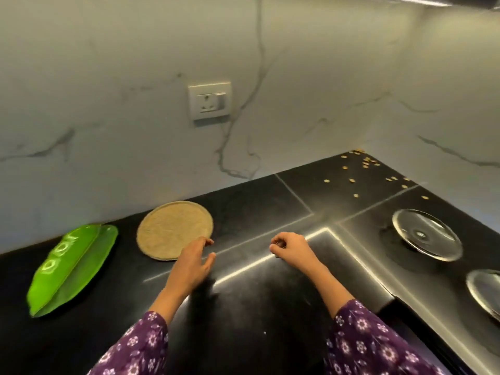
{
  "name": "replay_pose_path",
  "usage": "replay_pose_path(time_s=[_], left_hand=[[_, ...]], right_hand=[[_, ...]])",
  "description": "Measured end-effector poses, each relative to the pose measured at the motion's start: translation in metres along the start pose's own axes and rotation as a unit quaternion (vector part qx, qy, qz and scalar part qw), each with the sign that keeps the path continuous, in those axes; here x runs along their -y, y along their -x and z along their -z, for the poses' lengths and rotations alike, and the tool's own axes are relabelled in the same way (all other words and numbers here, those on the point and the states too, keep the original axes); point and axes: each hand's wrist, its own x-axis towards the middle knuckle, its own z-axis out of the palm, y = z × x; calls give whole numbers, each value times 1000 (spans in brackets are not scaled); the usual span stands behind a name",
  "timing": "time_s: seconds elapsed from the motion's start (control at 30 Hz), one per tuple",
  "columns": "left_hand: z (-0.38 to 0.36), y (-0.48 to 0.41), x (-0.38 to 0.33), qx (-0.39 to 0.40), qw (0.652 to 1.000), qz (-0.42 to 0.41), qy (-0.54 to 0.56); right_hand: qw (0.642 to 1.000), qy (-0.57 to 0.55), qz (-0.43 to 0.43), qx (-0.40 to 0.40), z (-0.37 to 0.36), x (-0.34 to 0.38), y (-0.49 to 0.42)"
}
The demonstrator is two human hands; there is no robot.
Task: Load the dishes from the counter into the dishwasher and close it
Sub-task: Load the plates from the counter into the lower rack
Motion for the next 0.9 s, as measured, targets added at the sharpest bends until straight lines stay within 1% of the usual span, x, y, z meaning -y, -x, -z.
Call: replay_pose_path(time_s=[0.07,0.2,0.33,0.43,0.63,0.77,0.9], left_hand=[[17,5,28,-28,998,49,0],[41,20,69,-64,989,136,-1],[55,33,93,-69,983,168,-13],[60,39,108,-75,978,194,-13],[62,34,126,-73,976,207,-16],[60,24,127,-67,977,200,-16],[56,17,121,-64,978,196,-7]], right_hand=[[999,-6,1,35,-28,21,-29],[996,-21,-26,88,-78,57,-75],[995,5,-38,93,-122,78,-121],[995,4,-61,79,-144,93,-141],[993,30,-109,33,-163,113,-150],[987,-15,-162,16,-166,107,-160],[985,-35,-170,3,-164,102,-163]])
